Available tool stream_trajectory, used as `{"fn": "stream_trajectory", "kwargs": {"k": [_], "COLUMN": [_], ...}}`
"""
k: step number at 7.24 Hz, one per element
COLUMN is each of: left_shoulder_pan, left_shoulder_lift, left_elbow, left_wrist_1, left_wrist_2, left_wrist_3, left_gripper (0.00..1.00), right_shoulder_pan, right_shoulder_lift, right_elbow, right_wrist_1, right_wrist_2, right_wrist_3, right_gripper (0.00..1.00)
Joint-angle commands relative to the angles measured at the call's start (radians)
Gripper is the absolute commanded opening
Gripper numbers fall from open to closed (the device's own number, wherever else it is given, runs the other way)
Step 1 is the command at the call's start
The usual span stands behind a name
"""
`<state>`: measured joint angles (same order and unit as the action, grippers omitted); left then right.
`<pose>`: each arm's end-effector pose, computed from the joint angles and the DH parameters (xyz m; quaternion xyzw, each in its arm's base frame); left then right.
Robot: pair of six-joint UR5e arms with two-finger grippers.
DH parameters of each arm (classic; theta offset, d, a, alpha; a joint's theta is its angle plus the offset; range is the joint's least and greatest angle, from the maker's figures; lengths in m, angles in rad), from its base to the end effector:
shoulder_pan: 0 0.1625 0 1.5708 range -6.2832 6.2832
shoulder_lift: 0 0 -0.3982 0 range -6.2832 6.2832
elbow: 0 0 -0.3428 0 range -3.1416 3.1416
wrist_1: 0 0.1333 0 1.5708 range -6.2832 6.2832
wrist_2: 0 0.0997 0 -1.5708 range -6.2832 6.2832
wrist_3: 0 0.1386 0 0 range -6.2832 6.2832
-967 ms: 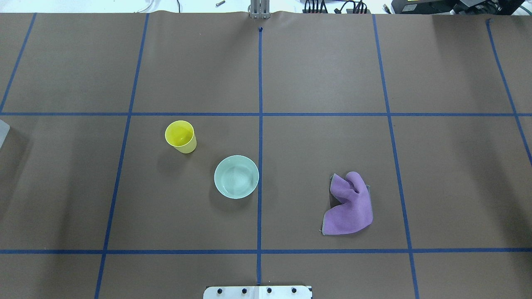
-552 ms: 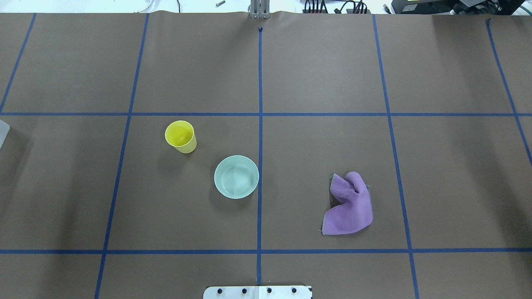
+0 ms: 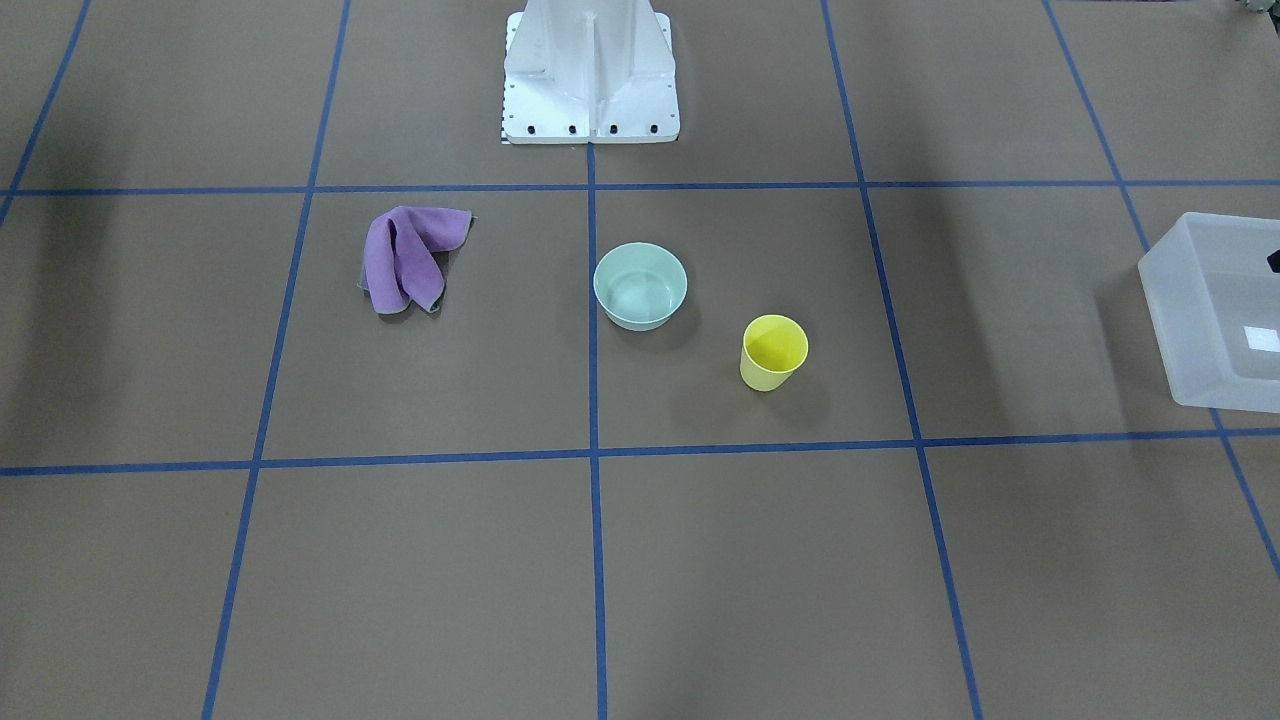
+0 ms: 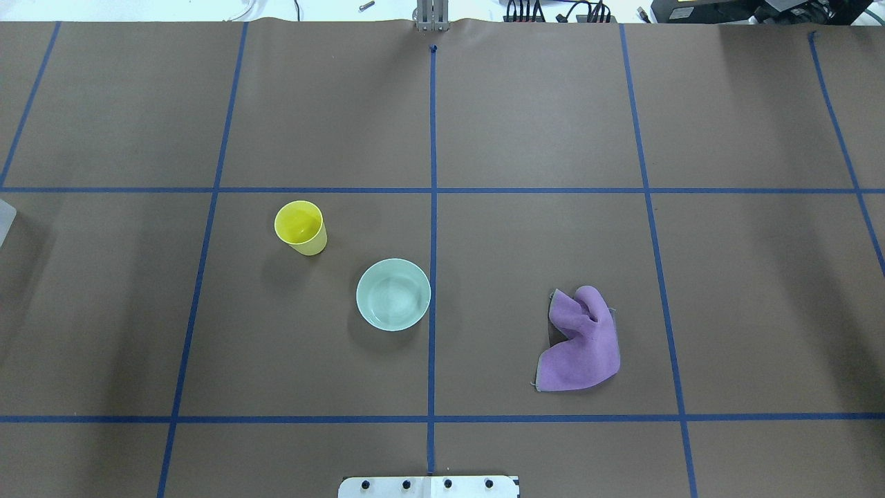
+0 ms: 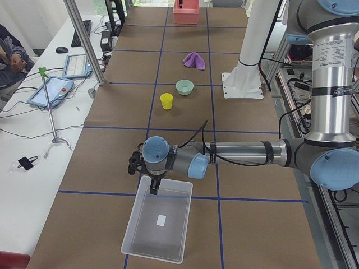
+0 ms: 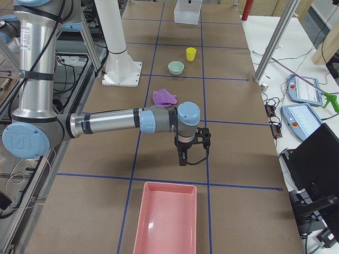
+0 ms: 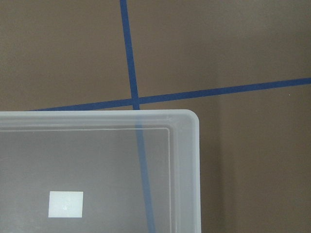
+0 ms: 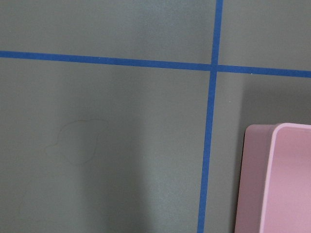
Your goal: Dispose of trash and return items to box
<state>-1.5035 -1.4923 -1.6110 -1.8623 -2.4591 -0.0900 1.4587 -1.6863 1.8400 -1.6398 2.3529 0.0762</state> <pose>0.0032 -0.4305 0.6323 0.0802 0.4339 0.0441 0.8963 -0.0094 -0.4020 0.5951 0.0032 -0.3828 -0.0327 0.9232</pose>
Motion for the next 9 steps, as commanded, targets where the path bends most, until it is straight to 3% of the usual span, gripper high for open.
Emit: {"fn": "stream_trajectory", "kwargs": {"k": [1,4,6,7,9], "left_shoulder_pan": [0.078,0.319,0.539,0.637,0.767], "left_shoulder_lift": [-0.011,-0.032,-0.046,-0.128,-0.315], "left_elbow": [-0.056,-0.228,-0.352,-0.357,-0.350], "left_wrist_1": [-0.032,-0.047,-0.040,-0.022,0.171], "left_wrist_2": [0.005,0.101,0.198,0.244,0.316], "left_wrist_3": [-0.174,-0.568,-0.821,-0.970,-1.071], "left_gripper": [0.98,0.98,0.98,0.98,0.98], "right_shoulder_pan": [-0.001,-0.001,-0.001,-0.001,-0.003], "right_shoulder_lift": [0.000,0.010,0.010,0.011,0.014], "right_elbow": [0.005,0.002,0.007,0.005,0.005], "right_wrist_1": [0.000,0.000,0.003,0.001,0.003], "right_wrist_2": [0.003,0.002,0.008,0.006,0.006], "right_wrist_3": [0.002,0.005,-0.001,-0.004,-0.004], "right_gripper": [1.00,1.00,1.00,1.00,1.00]}}
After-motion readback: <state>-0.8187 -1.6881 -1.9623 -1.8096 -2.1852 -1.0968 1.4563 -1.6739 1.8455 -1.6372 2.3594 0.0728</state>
